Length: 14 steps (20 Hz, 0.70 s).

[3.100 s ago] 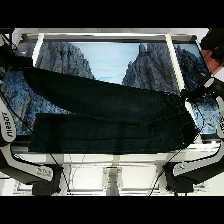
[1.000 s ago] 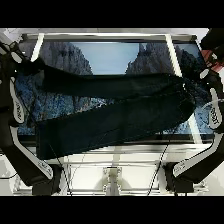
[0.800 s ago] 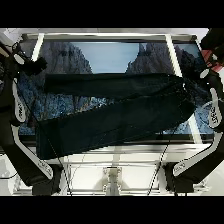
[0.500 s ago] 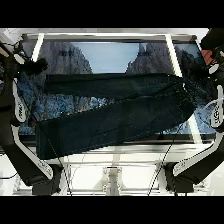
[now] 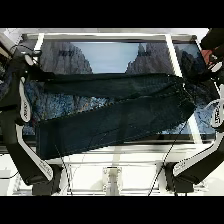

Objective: Fold the clothes and pants, and hang the long-sleeved shirts on hangers.

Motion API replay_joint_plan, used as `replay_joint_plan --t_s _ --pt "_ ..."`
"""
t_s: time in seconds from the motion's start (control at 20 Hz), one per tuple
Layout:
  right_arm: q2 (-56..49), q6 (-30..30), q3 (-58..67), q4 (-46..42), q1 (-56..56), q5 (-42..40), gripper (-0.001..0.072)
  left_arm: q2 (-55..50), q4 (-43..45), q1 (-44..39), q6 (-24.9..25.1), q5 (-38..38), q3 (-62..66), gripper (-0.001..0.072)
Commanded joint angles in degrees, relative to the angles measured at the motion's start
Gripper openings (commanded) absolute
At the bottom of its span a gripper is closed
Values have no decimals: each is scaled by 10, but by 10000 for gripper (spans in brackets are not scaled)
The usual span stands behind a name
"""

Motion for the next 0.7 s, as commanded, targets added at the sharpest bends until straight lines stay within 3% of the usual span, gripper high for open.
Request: replay_joint_plan --t_s 0.0,0.15,0.6,0.65 --pt "-1 -41 -1 2 16 55 329 -14 88 -25 -66 -26 0 356" --pt "-3 -43 -2 3 25 69 329 -18 88 -8 -90 -67 -1 245" --pt "-3 -43 -2 15 46 66 329 -46 78 -6 -72 -52 -2 239" --pt "-3 -43 -2 15 48 65 329 -50 78 -6 -72 -61 -2 191"
